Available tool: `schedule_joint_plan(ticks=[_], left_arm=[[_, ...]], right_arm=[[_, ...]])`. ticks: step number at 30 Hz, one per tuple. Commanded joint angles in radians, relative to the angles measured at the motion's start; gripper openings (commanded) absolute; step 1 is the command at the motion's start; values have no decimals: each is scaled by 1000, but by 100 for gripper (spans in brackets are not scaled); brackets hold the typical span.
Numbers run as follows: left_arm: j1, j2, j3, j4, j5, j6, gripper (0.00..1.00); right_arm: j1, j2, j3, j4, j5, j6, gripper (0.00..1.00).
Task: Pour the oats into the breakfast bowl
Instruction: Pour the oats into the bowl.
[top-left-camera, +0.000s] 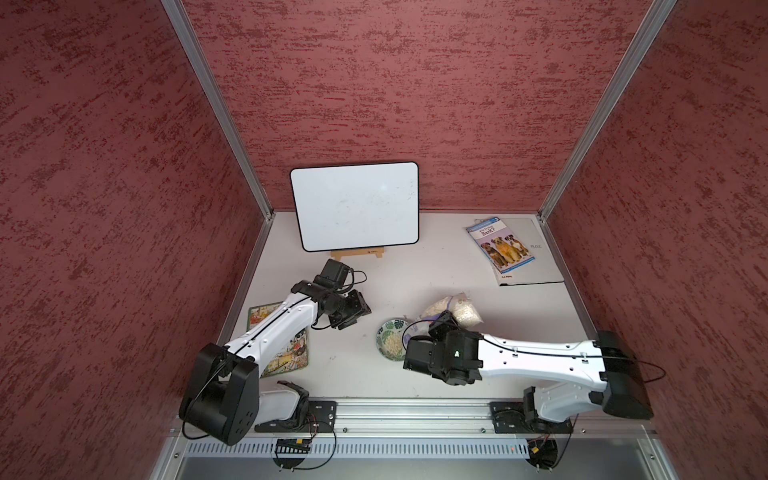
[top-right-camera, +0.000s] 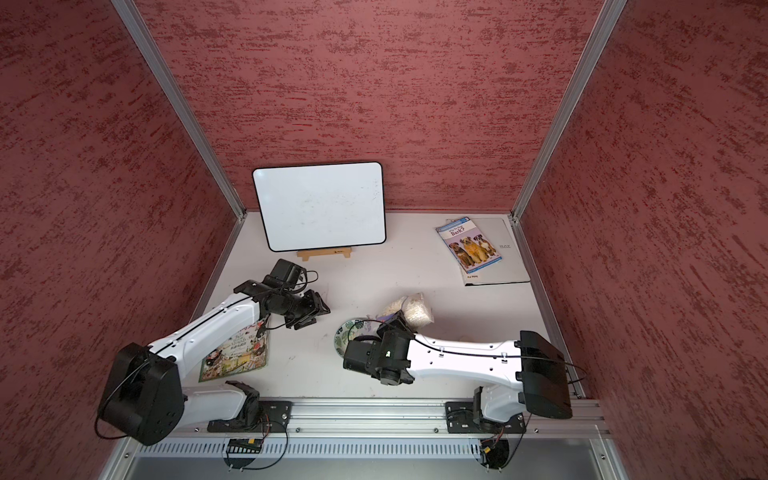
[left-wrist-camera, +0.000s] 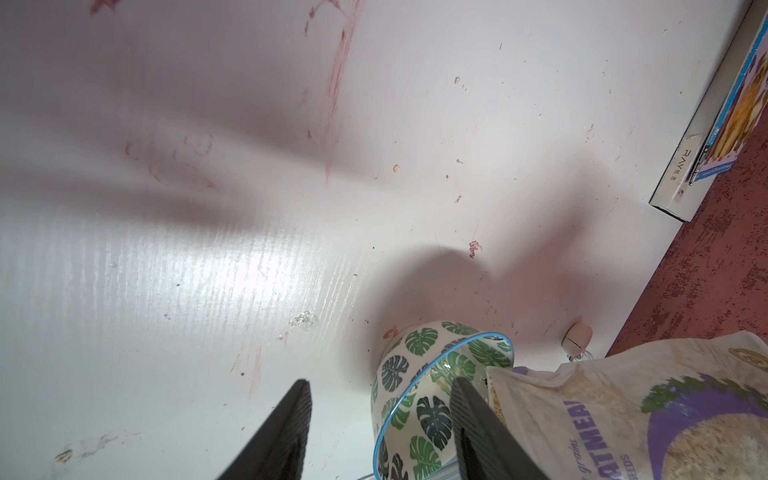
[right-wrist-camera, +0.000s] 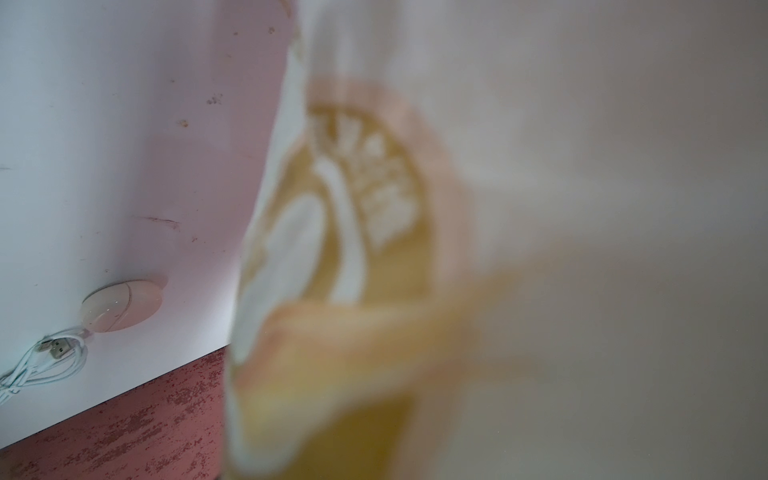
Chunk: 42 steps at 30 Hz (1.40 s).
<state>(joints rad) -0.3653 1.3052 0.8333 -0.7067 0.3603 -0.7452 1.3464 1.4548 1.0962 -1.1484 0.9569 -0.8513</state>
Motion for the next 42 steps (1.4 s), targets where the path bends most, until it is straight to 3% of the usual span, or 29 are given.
schedule_joint_plan(ticks=[1,5,13,18,42], left_arm=[[7,-6,-13,12,8,15,56],[7,-4,-12,13,12,15,56],[8,12,-6,24,19,14,56],[8,20,-8,34,20,12,56],[10,46,-4,70,34,12,56]], right_arm=[[6,-23,11,25,161,8,23],[6,-5,34,-35,175,74,23],[5,-4,14,-7,174,57,23],[6,-17,-10,75,173,-53,24],[13,-23,-9,80,297,-68,22]])
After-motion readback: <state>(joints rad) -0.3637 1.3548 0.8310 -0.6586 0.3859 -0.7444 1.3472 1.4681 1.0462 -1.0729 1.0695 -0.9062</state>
